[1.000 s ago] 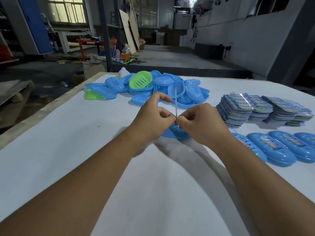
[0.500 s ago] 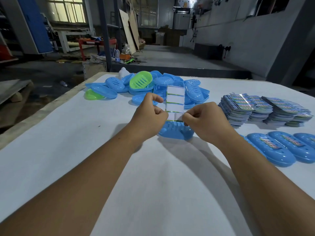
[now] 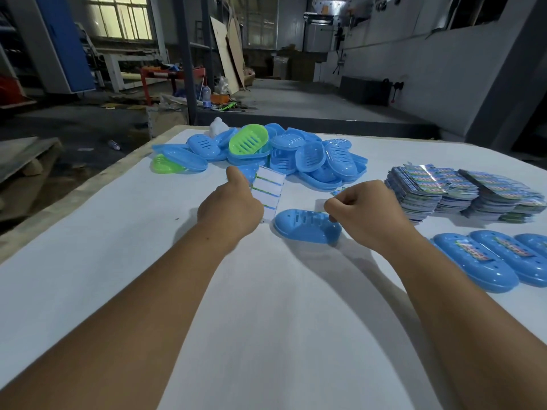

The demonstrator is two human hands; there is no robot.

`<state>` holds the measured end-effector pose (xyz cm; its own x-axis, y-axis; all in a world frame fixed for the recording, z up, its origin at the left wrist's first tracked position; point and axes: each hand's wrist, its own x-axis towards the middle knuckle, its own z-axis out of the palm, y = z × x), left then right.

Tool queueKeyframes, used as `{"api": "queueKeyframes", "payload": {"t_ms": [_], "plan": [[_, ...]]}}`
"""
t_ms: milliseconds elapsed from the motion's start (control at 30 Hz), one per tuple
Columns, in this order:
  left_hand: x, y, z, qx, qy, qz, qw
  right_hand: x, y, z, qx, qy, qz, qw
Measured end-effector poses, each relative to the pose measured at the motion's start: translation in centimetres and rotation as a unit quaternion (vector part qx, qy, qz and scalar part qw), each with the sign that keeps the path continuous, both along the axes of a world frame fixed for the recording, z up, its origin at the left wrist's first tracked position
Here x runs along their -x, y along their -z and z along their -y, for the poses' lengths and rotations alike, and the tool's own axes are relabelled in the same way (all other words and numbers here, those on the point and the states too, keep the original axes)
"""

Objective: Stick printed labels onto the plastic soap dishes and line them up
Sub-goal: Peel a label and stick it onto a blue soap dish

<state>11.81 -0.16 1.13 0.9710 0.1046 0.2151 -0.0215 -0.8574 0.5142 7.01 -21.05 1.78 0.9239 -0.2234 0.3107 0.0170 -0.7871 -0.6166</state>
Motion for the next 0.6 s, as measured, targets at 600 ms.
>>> {"api": "queueKeyframes", "payload": {"t_ms": [600], "plan": [[2.6, -0.6, 3.1, 0.278, 0.213, 0.016, 0.936, 0.7, -0.3, -0.8, -0.033, -0.012, 0.053, 0.998]]}}
